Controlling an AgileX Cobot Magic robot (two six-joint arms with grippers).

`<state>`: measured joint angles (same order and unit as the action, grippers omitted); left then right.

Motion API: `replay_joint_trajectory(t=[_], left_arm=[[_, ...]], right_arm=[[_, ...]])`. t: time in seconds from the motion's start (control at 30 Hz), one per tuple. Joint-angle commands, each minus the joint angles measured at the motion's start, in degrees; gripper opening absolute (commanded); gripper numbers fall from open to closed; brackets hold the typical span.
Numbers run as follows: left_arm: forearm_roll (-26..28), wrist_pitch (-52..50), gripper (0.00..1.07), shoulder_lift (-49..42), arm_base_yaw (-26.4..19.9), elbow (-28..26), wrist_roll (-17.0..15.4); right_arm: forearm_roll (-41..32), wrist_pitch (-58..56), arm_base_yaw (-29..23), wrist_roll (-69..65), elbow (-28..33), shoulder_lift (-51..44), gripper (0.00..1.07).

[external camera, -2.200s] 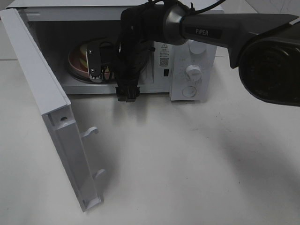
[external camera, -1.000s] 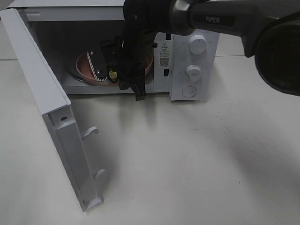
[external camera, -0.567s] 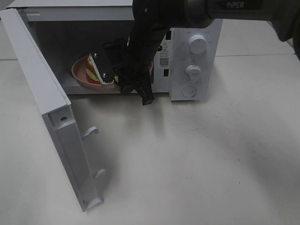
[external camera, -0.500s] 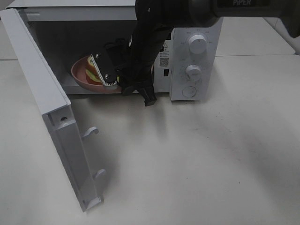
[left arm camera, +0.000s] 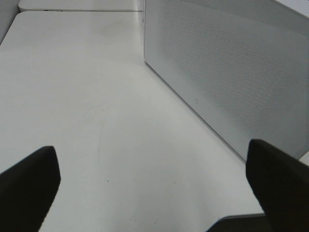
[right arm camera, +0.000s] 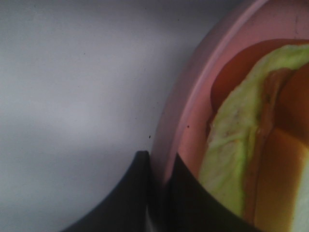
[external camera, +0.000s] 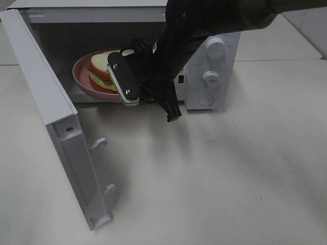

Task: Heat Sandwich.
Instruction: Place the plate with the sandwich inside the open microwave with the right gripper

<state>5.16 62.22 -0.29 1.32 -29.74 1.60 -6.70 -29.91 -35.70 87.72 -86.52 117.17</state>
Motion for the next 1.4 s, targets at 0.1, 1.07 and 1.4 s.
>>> replay_joint_trajectory(t=[0.1, 1.07, 1.4], left_arm=[[0.17, -0.74, 0.98, -0.23, -0.17, 0.23, -0.17], [0.17, -0.74, 0.98, -0.23, -0.17, 0.23, -0.17], [0.17, -0.74, 0.98, -0.23, -0.17, 0.23, -0.17]], right_arm=[[0.23, 3.72, 0.17, 0.34, 4.18, -4.35, 0.00], [0.23, 15.13, 0.00, 2.64, 32.03, -25.21, 0.00], [0.46, 15.30, 0.00, 2.64, 39.36, -32.31, 0.00]])
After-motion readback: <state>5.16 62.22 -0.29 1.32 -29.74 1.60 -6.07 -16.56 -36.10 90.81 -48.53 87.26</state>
